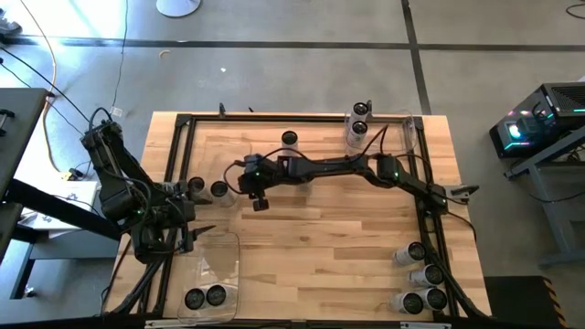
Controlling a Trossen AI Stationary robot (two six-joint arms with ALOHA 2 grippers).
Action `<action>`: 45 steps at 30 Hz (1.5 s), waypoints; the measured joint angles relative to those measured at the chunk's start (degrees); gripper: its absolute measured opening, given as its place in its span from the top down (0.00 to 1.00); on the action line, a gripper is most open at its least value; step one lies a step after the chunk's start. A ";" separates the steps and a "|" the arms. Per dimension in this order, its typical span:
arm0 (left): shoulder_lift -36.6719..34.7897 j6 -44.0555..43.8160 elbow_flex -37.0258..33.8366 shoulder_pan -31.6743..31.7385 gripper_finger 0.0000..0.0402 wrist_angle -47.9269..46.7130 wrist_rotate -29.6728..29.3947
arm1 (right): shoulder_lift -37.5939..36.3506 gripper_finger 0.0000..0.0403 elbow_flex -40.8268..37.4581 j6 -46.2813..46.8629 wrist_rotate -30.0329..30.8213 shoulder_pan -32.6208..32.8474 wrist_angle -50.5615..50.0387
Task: Sort soda cans
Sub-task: Adjust the top left transparent bin, then put the white pink soda can into the top right transparent bin
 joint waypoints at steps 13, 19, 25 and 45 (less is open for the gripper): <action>0.00 -0.65 0.00 0.00 0.24 0.00 0.19 | -0.87 0.68 0.00 -1.91 0.35 -0.55 -3.86; 0.00 -2.08 0.00 0.00 0.24 0.02 0.24 | -2.97 0.68 -0.19 -1.87 0.39 -0.57 -7.36; 0.00 -2.10 -0.02 0.00 0.24 0.13 0.24 | -5.31 0.68 -0.20 -1.89 0.35 -0.57 -10.48; 9.00 -17.09 -0.04 0.00 0.24 -0.52 -6.79 | -31.26 0.68 -23.79 3.63 17.42 7.97 -10.28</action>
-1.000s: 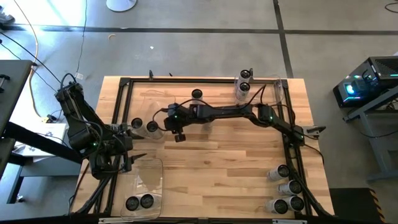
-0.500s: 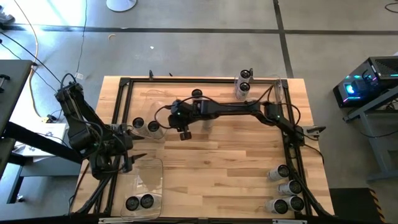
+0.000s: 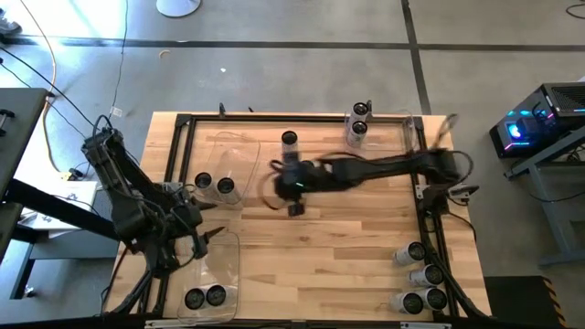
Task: Sort soda cans
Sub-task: Put the white pink soda can into the top right transparent bin
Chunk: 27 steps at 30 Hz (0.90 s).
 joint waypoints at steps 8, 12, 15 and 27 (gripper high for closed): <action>5.15 2.60 0.00 0.63 0.24 1.15 -7.91 | -24.96 0.68 -30.35 13.65 6.12 10.92 23.00; 5.88 3.39 0.00 2.07 0.24 1.33 -12.02 | -32.27 0.68 -38.24 11.90 7.03 14.86 29.11; 4.88 4.11 0.00 4.39 0.24 1.68 -12.22 | -34.97 0.68 -40.38 3.30 7.18 15.62 32.28; 4.20 12.75 0.02 11.51 0.24 4.99 -13.17 | -35.42 0.64 -34.82 11.75 8.42 8.32 26.63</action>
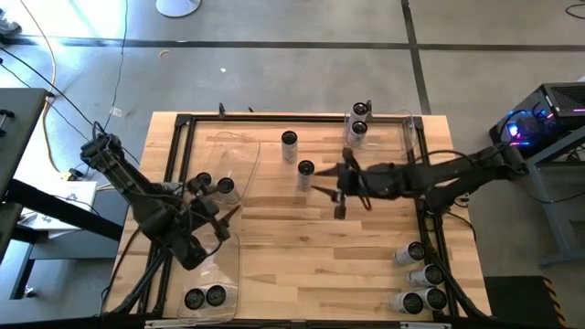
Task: Sort soda cans
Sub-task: Put the white pink soda can into the top right transparent bin
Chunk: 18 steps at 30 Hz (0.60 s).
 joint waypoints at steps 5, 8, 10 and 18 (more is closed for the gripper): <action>0.02 4.38 0.00 1.60 0.24 1.90 0.57 | 0.00 0.52 8.72 5.16 -1.06 -4.22 -18.57; 0.02 4.91 0.00 1.93 0.24 2.05 0.64 | 0.17 0.42 11.69 5.25 -5.25 -6.33 -23.25; 0.02 4.89 0.00 1.89 0.24 2.11 0.66 | 0.76 0.36 12.25 5.29 -10.11 -7.79 -23.70; 0.02 4.08 0.00 1.89 0.24 2.15 0.68 | 9.11 0.25 11.31 -6.37 -16.79 -11.05 -20.37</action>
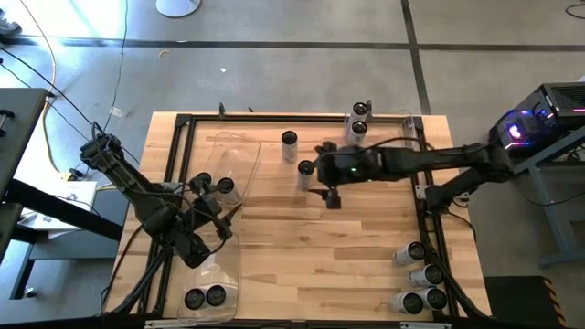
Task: Sort soda cans
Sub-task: Put the white pink soda can into the top right transparent bin
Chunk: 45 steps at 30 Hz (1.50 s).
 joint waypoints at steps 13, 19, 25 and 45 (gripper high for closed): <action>0.00 0.25 0.02 -0.02 0.24 -0.07 0.00 | 10.51 0.25 0.00 6.27 -2.60 -8.45 2.03; 0.00 -0.31 0.02 -0.02 0.24 -0.08 0.98 | 13.86 0.26 0.05 6.11 -1.00 -8.59 2.55; 0.01 -0.31 0.04 -0.02 0.24 -0.07 2.34 | 14.98 0.30 0.17 5.77 1.47 -8.61 2.83; 0.04 -0.79 0.04 -0.07 0.24 -0.07 2.60 | 10.27 0.36 -0.11 12.76 0.72 -7.32 3.42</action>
